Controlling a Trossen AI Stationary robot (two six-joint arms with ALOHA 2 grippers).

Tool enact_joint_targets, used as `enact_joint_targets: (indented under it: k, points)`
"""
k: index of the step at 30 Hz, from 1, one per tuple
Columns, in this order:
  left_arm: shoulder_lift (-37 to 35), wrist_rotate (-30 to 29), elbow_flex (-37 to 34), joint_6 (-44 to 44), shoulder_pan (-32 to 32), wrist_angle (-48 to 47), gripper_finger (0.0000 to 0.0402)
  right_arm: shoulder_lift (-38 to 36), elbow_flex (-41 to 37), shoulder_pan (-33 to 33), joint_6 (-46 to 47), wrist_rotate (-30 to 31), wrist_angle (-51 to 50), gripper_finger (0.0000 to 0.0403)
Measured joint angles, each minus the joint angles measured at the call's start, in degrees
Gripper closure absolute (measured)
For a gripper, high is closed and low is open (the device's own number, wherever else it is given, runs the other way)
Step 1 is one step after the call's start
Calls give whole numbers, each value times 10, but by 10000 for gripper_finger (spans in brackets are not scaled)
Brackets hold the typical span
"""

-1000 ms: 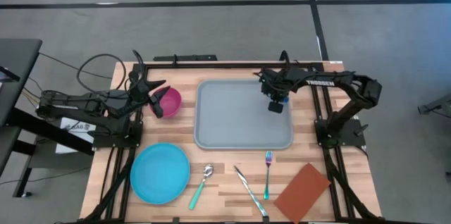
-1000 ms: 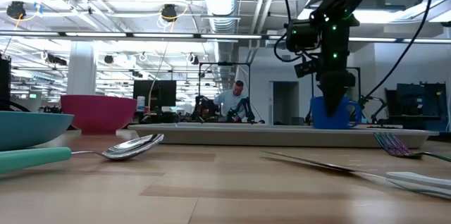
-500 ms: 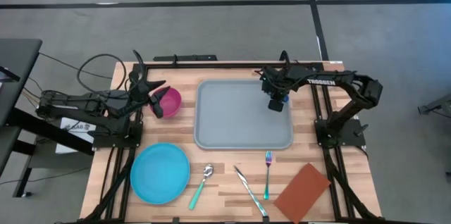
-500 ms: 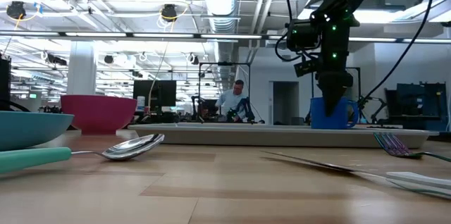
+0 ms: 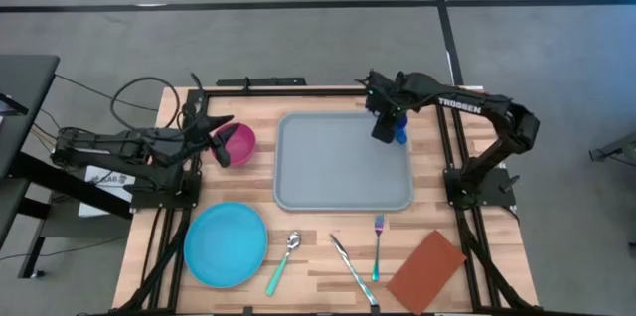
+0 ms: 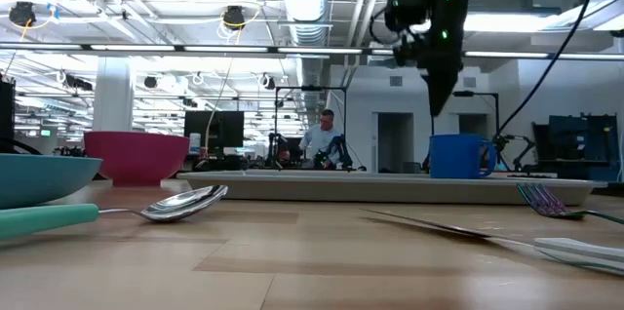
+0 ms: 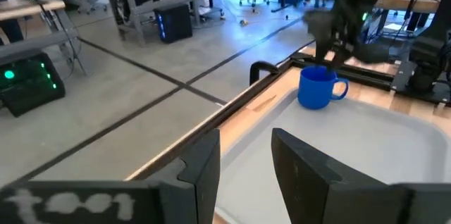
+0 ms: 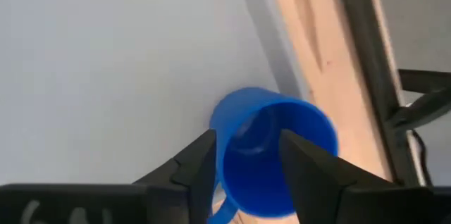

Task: Set up tray
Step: Put the blue plate on the tray

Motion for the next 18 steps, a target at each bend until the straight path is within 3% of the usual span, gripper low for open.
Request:
enact_joint_targets:
  k: [7,13,18]
  points:
    - [0,114,0,-74,0,-86,283,0,93,42,50,0,-50,221]
    - [8,235,0,-153,0,-146,283,0,138,103,63,0,-17,216]
    - [46,289,0,-104,-1,-183,283,0,156,153,63,0,30,219]
